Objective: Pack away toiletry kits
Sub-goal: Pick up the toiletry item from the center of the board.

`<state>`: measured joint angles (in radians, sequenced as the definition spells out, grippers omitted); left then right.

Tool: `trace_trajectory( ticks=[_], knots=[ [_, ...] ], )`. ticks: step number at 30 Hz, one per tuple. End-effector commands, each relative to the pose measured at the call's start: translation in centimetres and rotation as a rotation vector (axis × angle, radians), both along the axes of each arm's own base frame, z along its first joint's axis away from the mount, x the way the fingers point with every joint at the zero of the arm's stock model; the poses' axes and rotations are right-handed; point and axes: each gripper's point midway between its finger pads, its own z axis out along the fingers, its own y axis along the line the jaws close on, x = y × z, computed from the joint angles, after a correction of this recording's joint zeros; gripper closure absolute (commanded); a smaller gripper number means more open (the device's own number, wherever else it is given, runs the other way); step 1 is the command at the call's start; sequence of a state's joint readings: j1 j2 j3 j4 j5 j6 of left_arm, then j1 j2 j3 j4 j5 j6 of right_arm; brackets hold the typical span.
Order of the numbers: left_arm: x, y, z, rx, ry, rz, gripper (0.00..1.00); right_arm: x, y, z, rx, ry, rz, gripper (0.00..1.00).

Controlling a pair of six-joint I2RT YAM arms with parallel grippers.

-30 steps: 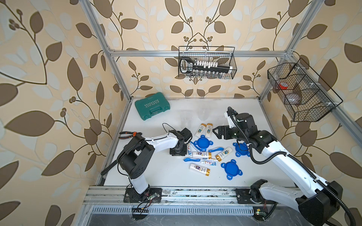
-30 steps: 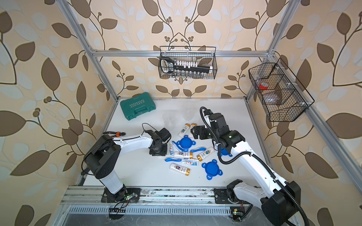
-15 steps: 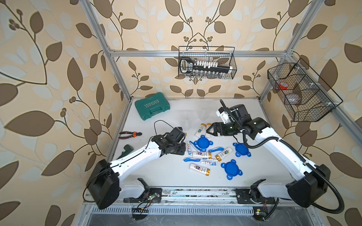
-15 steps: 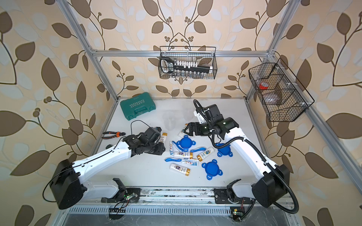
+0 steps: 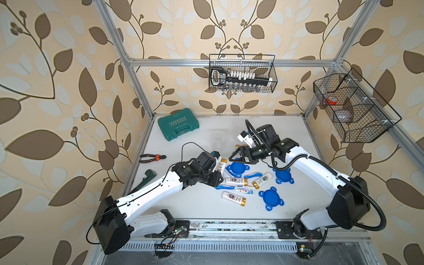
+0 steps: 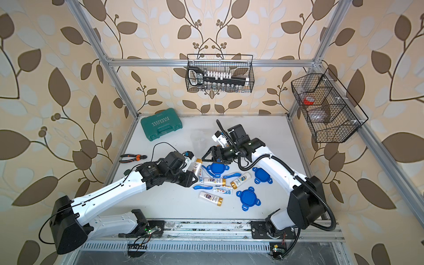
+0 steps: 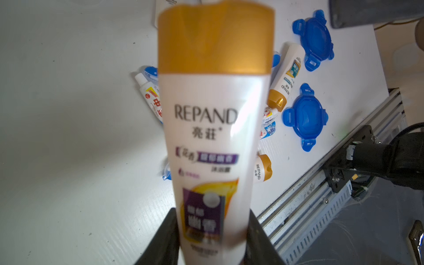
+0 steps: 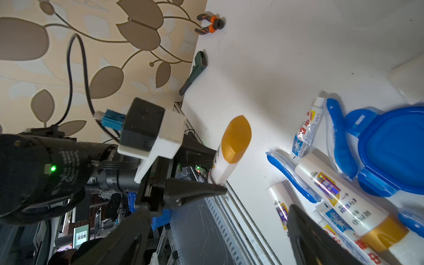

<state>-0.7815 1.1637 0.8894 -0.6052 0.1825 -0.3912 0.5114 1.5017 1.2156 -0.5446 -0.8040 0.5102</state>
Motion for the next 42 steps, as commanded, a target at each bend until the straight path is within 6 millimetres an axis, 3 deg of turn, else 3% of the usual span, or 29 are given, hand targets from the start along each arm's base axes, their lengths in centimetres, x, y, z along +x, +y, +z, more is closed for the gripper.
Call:
trace_trajectory(
  ticks=[1,13,30,32,36,37,40,42],
  knots=[
    [0.5,-1.6,2.3,-0.057,-0.057,-0.044,0.85,0.5,1.5,-0.4,0.029,0.020,0.026,0.10],
    [0.6,-3.2,2.8,-0.065,-0.083,-0.055,0.87,1.1,3.0,-2.7,0.023,0.060,0.041,0.28],
    [2.9,-3.0,3.2,-0.039,-0.153,0.048,0.86,1.1,3.1,-2.3,0.061,0.069,0.052,0.82],
    [3.1,-2.8,3.3,-0.046,-0.160,0.064,0.75,1.4,2.7,-1.9,0.065,0.062,0.035,0.85],
    [2.4,-1.8,3.6,-0.049,-0.141,0.096,0.08,3.6,0.8,0.0,0.075,0.014,-0.041,0.89],
    [2.1,-1.5,3.8,-0.053,-0.135,0.100,0.01,4.2,0.3,0.6,0.077,-0.004,-0.063,0.90],
    [1.6,-0.1,4.9,-0.088,-0.098,0.137,0.01,6.2,-1.1,3.2,0.057,-0.098,-0.115,0.92],
    [2.7,1.6,6.2,-0.123,-0.080,0.234,0.01,7.3,-1.9,4.5,-0.002,-0.175,-0.134,0.92]
  ],
)
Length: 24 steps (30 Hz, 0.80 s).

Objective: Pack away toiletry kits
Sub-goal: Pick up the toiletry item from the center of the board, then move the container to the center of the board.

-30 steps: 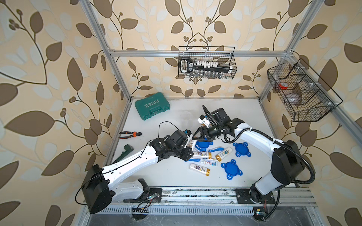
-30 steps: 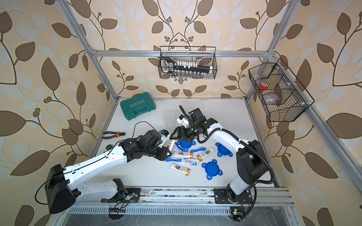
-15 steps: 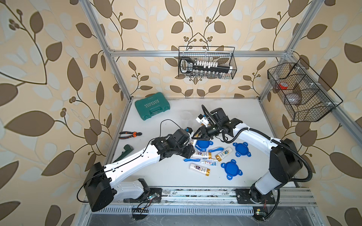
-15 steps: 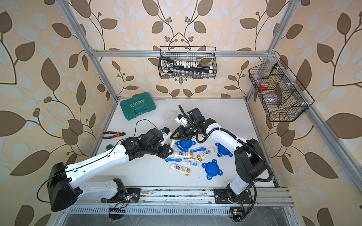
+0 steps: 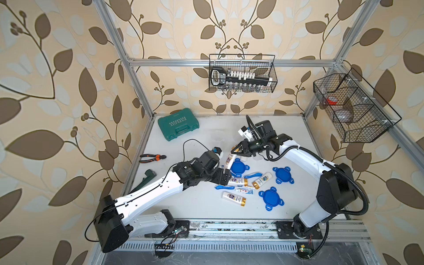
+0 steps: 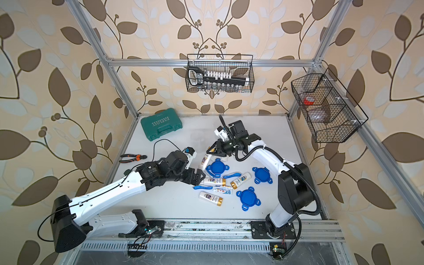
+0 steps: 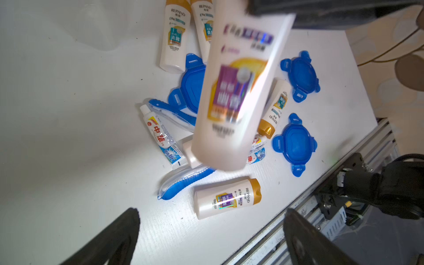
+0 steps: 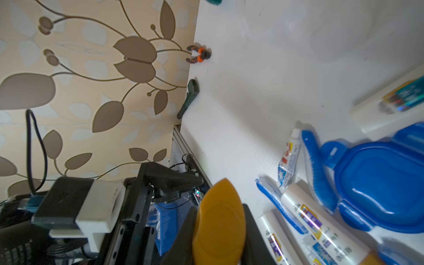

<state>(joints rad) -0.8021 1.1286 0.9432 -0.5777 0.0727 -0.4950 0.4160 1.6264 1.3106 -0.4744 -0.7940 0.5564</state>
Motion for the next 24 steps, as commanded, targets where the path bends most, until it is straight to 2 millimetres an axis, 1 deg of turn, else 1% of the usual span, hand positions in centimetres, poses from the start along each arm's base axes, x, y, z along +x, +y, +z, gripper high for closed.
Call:
trace_trajectory(
  ticks=[1,3,5,6,8,9,10,12,14,16,19,23,24],
  knots=[
    [1.6,2.7,3.3,-0.086,0.025,0.152,0.01,1.4,-0.9,5.5,-0.054,-0.206,-0.018,0.92],
    [4.3,5.2,4.6,-0.089,0.077,0.292,0.01,2.3,-1.5,6.9,-0.091,-0.279,-0.048,0.92],
    [7.0,7.9,5.0,-0.032,0.136,0.430,0.01,2.8,-1.8,8.0,-0.111,-0.343,-0.068,0.93],
    [8.5,8.9,5.1,-0.014,0.163,0.481,0.01,3.0,-2.0,8.6,-0.124,-0.378,-0.075,0.94],
    [11.3,9.7,5.1,0.010,0.190,0.523,0.03,3.1,-2.1,9.7,-0.151,-0.446,-0.089,0.94],
    [13.1,9.4,4.8,0.030,0.200,0.519,0.04,3.0,-2.2,10.1,-0.164,-0.473,-0.093,0.94],
    [14.4,9.2,4.5,0.058,0.212,0.519,0.04,3.0,-2.3,10.6,-0.175,-0.498,-0.098,0.94],
    [16.5,8.5,3.6,0.089,0.249,0.512,0.06,2.9,-2.7,11.1,-0.196,-0.536,-0.113,0.94],
    [18.1,8.1,2.3,0.129,0.294,0.509,0.08,2.8,-3.1,11.7,-0.207,-0.570,-0.125,0.94],
    [19.7,7.6,1.5,0.152,0.295,0.493,0.10,2.7,-3.5,12.0,-0.222,-0.594,-0.138,0.94],
    [21.5,7.6,0.4,0.199,0.280,0.484,0.17,2.5,-3.9,12.0,-0.241,-0.608,-0.143,0.94],
    [23.0,6.8,-1.5,0.209,0.286,0.451,0.25,2.4,-4.0,12.0,-0.236,-0.620,-0.145,0.94],
    [23.2,6.6,-2.2,0.211,0.297,0.442,0.28,2.4,-4.0,12.1,-0.233,-0.626,-0.148,0.94]
  ],
)
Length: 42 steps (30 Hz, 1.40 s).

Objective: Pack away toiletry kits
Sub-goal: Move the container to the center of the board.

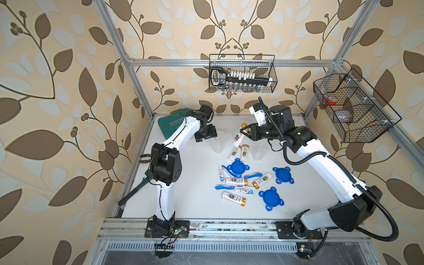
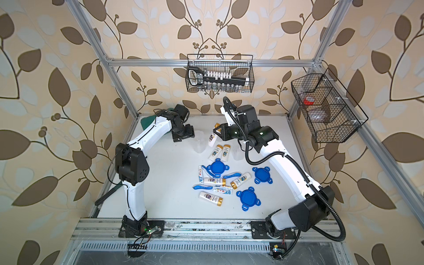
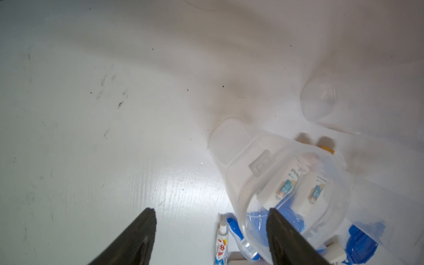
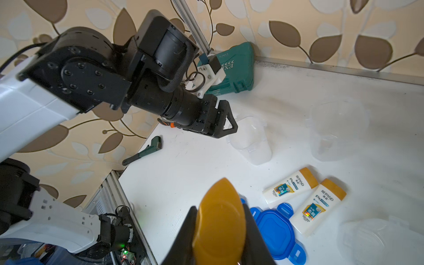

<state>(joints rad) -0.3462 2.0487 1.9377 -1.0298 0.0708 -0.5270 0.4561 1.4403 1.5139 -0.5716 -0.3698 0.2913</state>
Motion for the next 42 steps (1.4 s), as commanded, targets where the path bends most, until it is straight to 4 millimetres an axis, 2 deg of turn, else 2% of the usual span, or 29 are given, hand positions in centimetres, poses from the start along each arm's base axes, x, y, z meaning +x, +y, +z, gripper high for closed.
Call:
trace_trajectory(
  ticks=[1,7,12,17,21,26,29,31,34,37,42],
  knots=[
    [0.5,-0.2,0.4,0.018,-0.013,-0.046,0.30,0.0,-0.3,0.4,-0.010,-0.048,-0.006,0.94],
    [0.7,-1.0,-2.1,0.034,0.020,-0.087,0.46,0.2,-0.7,0.2,-0.026,-0.065,-0.024,0.94],
    [0.2,-1.9,-2.3,0.035,0.026,-0.127,0.63,0.4,-1.4,0.3,-0.047,-0.081,-0.055,0.94],
    [-1.2,-1.7,-2.0,0.085,0.037,-0.167,0.82,0.5,-2.2,0.1,-0.075,-0.093,-0.090,0.94],
    [-3.3,-0.7,-2.2,0.113,0.071,-0.171,1.00,0.4,-2.8,-0.1,-0.092,-0.100,-0.109,0.94],
    [-7.2,0.9,-1.0,0.186,0.103,-0.188,1.00,0.3,-2.9,0.2,-0.089,-0.116,-0.112,0.94],
    [-10.3,2.0,-0.1,0.242,0.127,-0.203,1.00,0.2,-2.3,0.3,-0.065,-0.125,-0.088,0.94],
    [-12.3,2.7,-0.2,0.249,0.154,-0.197,1.00,0.1,-1.6,0.2,-0.051,-0.132,-0.068,0.94],
    [-14.3,3.7,-0.8,0.283,0.194,-0.182,0.99,0.2,-0.7,-0.2,-0.050,-0.127,-0.051,0.94],
    [-15.4,3.6,-1.5,0.266,0.212,-0.173,0.94,0.0,0.2,-0.1,-0.051,-0.131,-0.030,0.94],
    [-15.9,3.4,-2.0,0.275,0.215,-0.164,0.86,-0.3,0.7,-0.1,-0.068,-0.138,-0.017,0.94]
  ],
)
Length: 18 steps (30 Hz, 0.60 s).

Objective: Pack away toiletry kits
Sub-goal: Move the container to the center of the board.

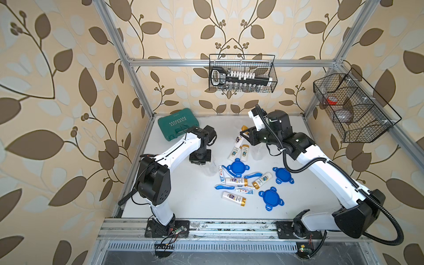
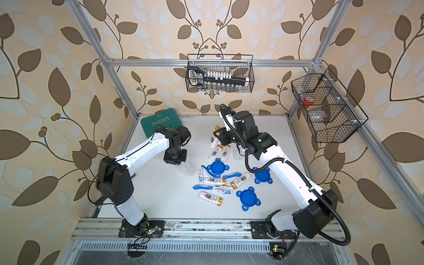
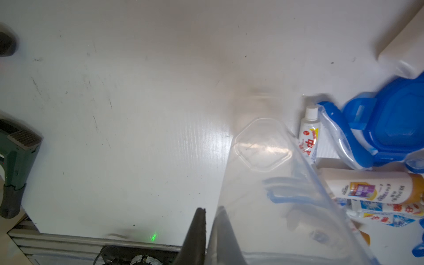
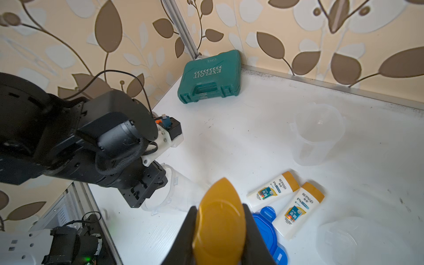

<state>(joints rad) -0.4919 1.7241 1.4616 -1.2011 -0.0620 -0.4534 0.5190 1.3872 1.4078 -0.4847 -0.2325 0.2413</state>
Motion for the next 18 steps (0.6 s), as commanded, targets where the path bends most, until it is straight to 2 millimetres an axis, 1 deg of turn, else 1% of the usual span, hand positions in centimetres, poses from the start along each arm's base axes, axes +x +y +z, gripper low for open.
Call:
trace_trajectory(
  ticks=[1,4,7,11,14,16,17,18],
  knots=[
    [-0.2,0.2,0.5,0.014,-0.026,0.024,0.85,0.1,0.6,1.0,0.007,-0.041,0.017,0.94],
    [-0.1,0.4,0.1,0.031,-0.029,0.028,0.78,-0.2,0.5,0.9,0.005,-0.040,0.016,0.94],
    [0.1,0.3,-0.1,0.029,-0.030,0.033,0.74,-0.4,0.6,1.0,0.004,-0.045,0.017,0.94],
    [-0.1,-0.1,1.0,-0.007,-0.042,0.042,0.69,-0.7,1.0,1.6,-0.002,-0.060,0.034,0.94],
    [-1.4,-0.1,2.4,-0.056,-0.042,0.056,0.57,-1.4,2.8,2.0,-0.046,-0.092,0.077,0.94],
    [-2.7,0.0,3.7,-0.108,-0.053,0.069,0.48,-2.3,4.8,1.8,-0.080,-0.113,0.125,0.95],
    [-3.3,0.1,4.3,-0.134,-0.056,0.076,0.45,-2.4,5.3,1.7,-0.080,-0.117,0.132,0.95],
    [-3.9,0.4,4.9,-0.163,-0.056,0.089,0.42,-2.9,6.3,1.5,-0.069,-0.120,0.157,0.95]
  ],
)
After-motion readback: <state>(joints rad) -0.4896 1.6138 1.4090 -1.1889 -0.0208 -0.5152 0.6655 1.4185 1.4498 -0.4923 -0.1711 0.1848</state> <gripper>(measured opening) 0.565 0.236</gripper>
